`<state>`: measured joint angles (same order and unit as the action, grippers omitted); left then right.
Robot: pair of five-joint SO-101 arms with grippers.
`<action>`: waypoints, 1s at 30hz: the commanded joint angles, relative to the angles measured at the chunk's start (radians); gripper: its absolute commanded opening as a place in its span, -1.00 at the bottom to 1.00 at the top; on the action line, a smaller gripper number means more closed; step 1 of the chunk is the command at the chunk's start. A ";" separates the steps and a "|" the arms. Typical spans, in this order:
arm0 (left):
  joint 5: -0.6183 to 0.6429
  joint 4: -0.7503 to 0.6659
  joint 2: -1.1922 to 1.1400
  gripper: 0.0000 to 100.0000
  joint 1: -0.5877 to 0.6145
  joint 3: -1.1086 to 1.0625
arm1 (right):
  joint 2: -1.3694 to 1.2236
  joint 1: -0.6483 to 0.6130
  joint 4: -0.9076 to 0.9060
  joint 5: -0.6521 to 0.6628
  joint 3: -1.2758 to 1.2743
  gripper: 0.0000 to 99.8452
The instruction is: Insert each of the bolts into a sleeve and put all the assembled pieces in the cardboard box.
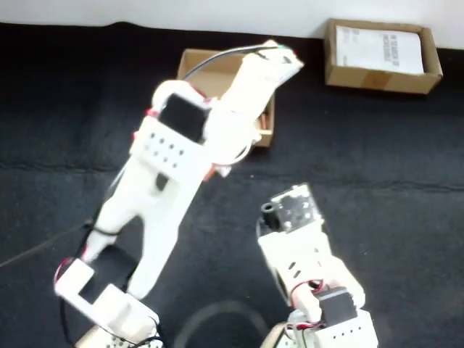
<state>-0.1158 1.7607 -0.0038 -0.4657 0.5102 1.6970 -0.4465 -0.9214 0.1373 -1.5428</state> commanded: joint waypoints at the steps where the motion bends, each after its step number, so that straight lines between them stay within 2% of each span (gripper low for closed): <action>1: -0.002 -0.005 0.150 -0.98 0.008 -0.091 | 0.001 -0.012 0.107 0.003 -0.024 -0.98; 3: -0.003 -0.005 0.208 -0.98 0.008 -0.170 | 0.001 -0.013 0.189 -0.006 -0.056 -0.98; 8: -0.002 -0.009 0.390 -0.98 0.062 -0.406 | 0.001 -0.013 0.392 -0.124 -0.134 -0.98; 11: 0.003 -0.114 0.515 -0.98 0.087 -0.535 | 0.001 -0.028 0.452 -0.127 -0.168 -0.98; 13: 0.048 -0.239 0.596 -0.98 0.093 -0.645 | 0.001 -0.039 0.481 -0.129 -0.185 -0.98; 16: 0.196 -0.462 0.714 -0.98 0.093 -0.848 | 0.001 -0.039 0.547 -0.129 -0.219 -0.98; 19: 0.310 -0.735 0.811 -0.98 0.093 -1.059 | 0.001 -0.039 0.616 -0.129 -0.254 -0.98; 23: 0.334 -1.085 0.932 -0.98 0.094 -1.314 | 0.001 -0.039 0.630 -0.129 -0.260 -0.98; 30: 0.331 -1.530 1.092 -0.98 0.087 -1.566 | 0.001 -0.038 0.630 -0.129 -0.260 -0.98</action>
<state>0.2110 0.4120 1.0273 -0.3844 -1.0150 1.6970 -0.4803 -0.3153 0.0176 -1.6563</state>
